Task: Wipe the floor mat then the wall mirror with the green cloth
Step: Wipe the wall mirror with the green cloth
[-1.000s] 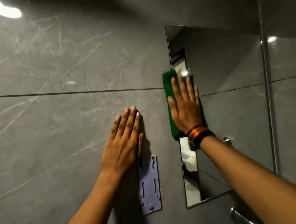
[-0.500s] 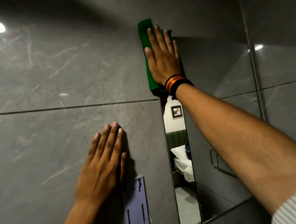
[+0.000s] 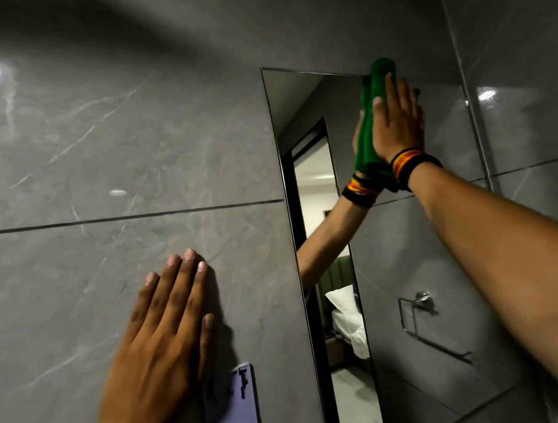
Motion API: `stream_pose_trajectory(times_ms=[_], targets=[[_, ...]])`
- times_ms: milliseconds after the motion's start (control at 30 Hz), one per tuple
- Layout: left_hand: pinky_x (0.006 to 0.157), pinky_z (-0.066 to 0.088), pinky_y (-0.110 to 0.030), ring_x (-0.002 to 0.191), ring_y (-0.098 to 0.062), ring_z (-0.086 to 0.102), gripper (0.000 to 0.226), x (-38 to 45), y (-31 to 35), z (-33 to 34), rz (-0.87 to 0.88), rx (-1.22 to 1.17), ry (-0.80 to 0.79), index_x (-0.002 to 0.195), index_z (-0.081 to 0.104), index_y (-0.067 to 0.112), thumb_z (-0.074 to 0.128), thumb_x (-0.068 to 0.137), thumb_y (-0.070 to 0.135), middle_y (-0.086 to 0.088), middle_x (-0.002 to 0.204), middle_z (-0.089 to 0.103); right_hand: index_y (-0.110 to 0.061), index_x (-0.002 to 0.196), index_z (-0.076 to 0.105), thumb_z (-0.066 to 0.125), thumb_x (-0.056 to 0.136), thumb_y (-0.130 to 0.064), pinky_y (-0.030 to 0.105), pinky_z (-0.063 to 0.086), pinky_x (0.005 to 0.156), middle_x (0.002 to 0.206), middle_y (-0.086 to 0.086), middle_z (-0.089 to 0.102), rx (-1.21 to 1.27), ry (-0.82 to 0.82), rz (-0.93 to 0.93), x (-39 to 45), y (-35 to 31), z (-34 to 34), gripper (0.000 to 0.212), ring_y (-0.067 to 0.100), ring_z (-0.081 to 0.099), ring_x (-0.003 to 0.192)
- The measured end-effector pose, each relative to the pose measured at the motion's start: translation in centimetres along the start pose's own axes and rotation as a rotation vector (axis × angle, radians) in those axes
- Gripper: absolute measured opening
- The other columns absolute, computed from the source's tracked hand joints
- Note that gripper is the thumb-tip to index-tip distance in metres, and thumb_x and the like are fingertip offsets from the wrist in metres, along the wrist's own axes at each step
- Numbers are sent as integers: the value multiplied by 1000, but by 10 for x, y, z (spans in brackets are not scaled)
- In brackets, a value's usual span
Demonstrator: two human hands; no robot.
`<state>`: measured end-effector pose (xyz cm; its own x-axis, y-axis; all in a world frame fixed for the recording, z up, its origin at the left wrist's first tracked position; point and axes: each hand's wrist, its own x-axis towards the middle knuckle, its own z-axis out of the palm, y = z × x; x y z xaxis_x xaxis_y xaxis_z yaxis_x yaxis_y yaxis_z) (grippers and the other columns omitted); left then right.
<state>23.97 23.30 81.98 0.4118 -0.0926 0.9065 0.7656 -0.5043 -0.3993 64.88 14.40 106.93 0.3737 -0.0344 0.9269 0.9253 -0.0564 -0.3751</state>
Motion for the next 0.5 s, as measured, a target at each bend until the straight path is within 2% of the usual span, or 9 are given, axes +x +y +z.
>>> stream_pose_trajectory(times_ms=[300,500], targets=[[133,7,-48,163,-31,13,64,34,26,11,-35,-40,-7,162,30,-2,28,108,33,-21,172,25,-26,160,13,20,106,-41,46,7,125,169,3,10,35,15,105,31,38,-7,57,27,8,155],[133,4,-48,163,-32,10,69,45,31,14,53,-39,-40,164,26,1,35,103,30,-20,174,21,-25,160,11,19,107,-41,45,7,126,169,2,9,37,2,117,39,52,-9,56,27,8,155]])
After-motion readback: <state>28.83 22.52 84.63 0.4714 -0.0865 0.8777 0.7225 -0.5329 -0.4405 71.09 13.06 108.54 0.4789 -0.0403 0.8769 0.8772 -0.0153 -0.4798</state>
